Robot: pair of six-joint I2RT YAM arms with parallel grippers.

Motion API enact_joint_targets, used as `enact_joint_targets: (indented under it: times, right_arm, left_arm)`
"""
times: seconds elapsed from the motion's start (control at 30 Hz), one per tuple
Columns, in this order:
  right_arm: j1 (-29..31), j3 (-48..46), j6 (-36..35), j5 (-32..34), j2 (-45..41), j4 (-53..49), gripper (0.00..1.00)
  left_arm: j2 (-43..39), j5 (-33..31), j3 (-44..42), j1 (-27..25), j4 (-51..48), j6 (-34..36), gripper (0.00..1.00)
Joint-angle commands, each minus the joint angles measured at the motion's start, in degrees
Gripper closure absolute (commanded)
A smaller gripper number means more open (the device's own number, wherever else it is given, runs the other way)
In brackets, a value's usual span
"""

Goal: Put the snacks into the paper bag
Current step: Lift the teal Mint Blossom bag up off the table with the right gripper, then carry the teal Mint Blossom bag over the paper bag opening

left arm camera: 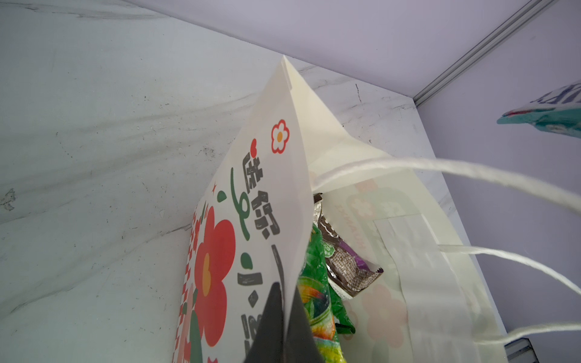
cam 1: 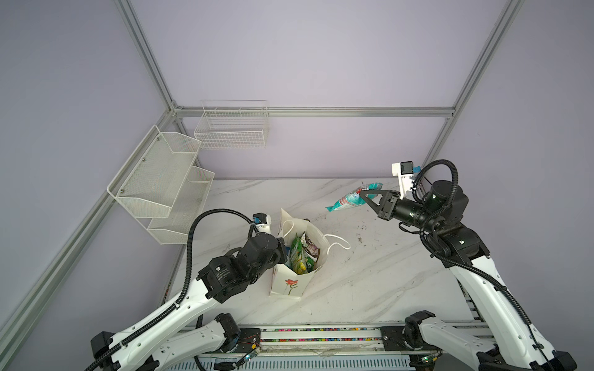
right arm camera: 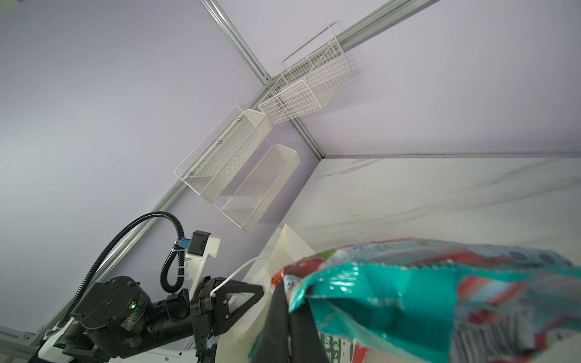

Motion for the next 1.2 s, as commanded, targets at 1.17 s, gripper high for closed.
enact_joint_targets:
  times: [1.17]
  right_arm:
    - [21.0, 11.2, -6.4, 4.2, 5.4, -1.3, 1.00]
  left_arm:
    - [-1.1, 2.1, 4.1, -0.1, -0.9, 0.4, 1.00]
